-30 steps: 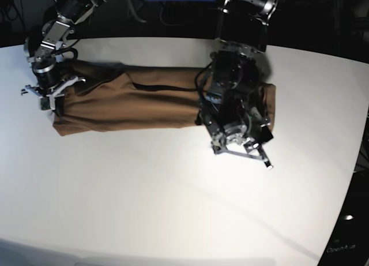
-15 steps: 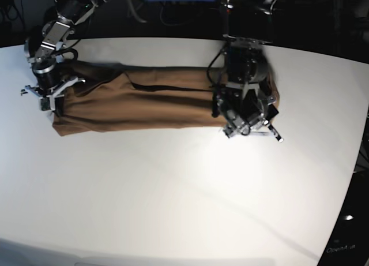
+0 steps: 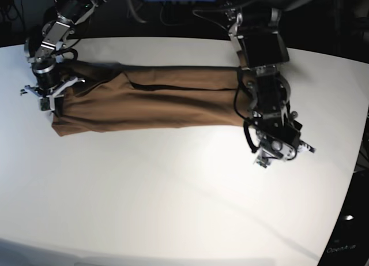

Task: Fold the T-shirt properly
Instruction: 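Carry the held end toward the right gripper with the left gripper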

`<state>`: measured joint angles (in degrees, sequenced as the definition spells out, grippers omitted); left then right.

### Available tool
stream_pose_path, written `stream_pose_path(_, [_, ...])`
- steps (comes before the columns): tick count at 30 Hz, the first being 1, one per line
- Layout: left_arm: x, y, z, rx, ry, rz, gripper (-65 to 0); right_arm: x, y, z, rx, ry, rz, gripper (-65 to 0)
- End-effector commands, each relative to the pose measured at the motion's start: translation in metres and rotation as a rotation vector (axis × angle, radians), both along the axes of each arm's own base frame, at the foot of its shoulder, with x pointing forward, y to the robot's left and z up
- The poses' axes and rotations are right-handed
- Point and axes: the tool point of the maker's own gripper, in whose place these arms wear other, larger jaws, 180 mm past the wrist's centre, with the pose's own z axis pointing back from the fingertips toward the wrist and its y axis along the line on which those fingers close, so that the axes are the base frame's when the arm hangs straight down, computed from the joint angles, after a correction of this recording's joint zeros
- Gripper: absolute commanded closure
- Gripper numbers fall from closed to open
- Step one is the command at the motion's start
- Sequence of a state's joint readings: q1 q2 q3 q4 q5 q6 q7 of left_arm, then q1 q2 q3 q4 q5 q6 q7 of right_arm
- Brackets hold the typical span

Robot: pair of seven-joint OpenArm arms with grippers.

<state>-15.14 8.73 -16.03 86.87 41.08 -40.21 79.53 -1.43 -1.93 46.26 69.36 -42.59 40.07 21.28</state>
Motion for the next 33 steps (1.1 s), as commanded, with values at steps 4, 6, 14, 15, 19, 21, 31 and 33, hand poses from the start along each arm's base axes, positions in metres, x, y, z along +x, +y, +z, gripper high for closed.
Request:
stream_pose_path(4, [0.011,-0.004,-0.001,-0.013,0.016,0.001,-2.3,-0.021,-0.007,-0.024,-0.054,0.157,0.002,-0.3])
stream_pose_path(6, [0.007,-0.001,-0.008,-0.027,0.042,0.021,-2.3,-0.022,-0.008,-0.024,-0.055,0.158,0.002,-0.3])
stream_pose_path(14, [0.008,0.015,-0.009,-0.082,0.005,0.112,-2.3,-0.021,-0.009,-0.024,-0.058,0.162,0.0,-0.3])
stream_pose_path(15, [0.01,0.016,-0.008,-0.083,0.001,0.113,-2.3,-0.022,-0.01,-0.025,-0.059,0.171,-0.003,-0.3])
stream_pose_path(19, [0.013,0.015,-0.008,-0.091,-0.015,0.109,-2.3,-0.017,-0.021,-0.021,-0.083,0.192,-0.018,-0.3])
stream_pose_path(21, [0.017,0.014,-0.007,-0.1,-0.04,0.101,-2.3,-0.013,-0.022,-0.021,-0.083,0.197,-0.023,-0.3])
stream_pose_path(31, [0.035,-0.019,-0.007,-0.286,-0.127,0.066,-2.3,-0.003,-0.036,-0.015,-0.115,0.227,-0.042,-0.3])
stream_pose_path(33, [0.036,-0.022,-0.007,-0.307,-0.135,0.064,-2.3,-0.003,-0.037,-0.015,-0.116,0.227,-0.042,-0.3])
